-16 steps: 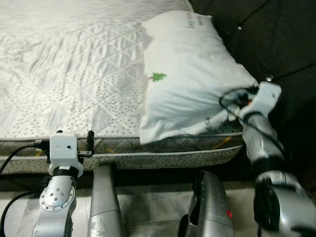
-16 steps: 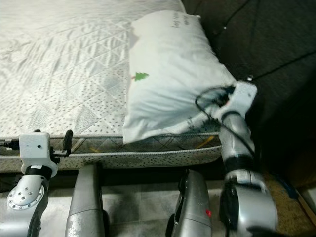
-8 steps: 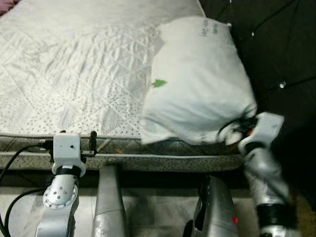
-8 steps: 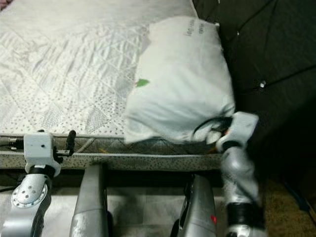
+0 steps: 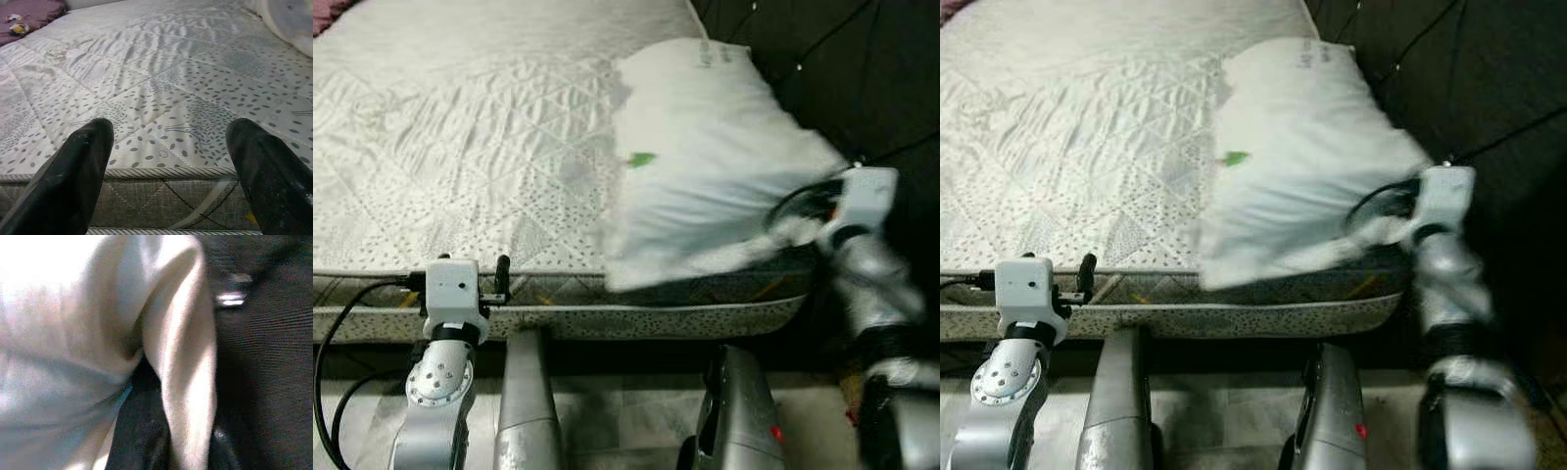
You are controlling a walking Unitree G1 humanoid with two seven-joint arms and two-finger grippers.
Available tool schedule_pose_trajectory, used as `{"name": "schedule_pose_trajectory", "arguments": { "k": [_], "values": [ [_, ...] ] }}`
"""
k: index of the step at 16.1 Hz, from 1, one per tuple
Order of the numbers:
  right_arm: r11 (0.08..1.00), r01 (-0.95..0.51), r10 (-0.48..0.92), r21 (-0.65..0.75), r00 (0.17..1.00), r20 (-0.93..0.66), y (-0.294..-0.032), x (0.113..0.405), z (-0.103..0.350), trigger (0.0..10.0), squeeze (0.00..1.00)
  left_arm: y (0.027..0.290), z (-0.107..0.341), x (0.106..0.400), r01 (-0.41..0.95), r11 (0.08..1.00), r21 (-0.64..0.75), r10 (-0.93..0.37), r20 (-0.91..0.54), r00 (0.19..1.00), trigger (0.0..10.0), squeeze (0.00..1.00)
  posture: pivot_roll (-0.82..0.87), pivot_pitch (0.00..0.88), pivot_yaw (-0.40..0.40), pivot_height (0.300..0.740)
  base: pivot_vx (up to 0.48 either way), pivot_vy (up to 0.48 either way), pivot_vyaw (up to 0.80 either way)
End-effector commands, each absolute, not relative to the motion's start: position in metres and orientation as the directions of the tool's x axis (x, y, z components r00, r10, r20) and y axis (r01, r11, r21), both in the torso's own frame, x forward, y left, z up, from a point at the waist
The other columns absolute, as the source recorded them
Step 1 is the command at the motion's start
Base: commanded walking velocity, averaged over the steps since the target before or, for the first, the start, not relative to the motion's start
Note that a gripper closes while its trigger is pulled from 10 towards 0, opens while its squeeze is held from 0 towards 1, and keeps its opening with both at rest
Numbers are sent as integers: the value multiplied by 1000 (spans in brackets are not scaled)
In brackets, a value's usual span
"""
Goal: Clean up the room
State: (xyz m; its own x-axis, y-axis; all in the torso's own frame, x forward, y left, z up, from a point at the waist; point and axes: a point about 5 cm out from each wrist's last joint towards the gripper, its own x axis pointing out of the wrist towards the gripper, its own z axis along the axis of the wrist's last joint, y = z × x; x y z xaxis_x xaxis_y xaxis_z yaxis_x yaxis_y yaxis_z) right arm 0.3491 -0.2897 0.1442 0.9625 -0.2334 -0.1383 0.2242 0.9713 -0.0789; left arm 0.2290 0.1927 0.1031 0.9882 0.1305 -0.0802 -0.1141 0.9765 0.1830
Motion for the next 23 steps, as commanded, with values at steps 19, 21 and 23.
{"name": "schedule_pose_trajectory", "arguments": {
  "k": [19, 21, 23],
  "values": [
    [996, 60, -63, -71, 997, -46, -213, 292, 103, 10000, 1000, 186, 102, 239, -115, 985, 129, 123, -48, 991, 10000, 0, 57, 0, -37, 487, 0, 0, 0],
    [996, 84, -84, -16, 996, 15, -196, 267, 102, 10000, 1000, 186, 104, 237, -121, 985, 122, 125, -32, 992, 10000, 0, 45, 0, -25, 487, 0, 0, 0],
    [1000, 8, -8, -10, 1000, 9, -172, 254, 100, 10000, 1000, 185, 104, 238, -123, 985, 121, 128, -35, 991, 10000, 0, 28, 0, -13, 487, 0, 0, 0]
  ]
}}
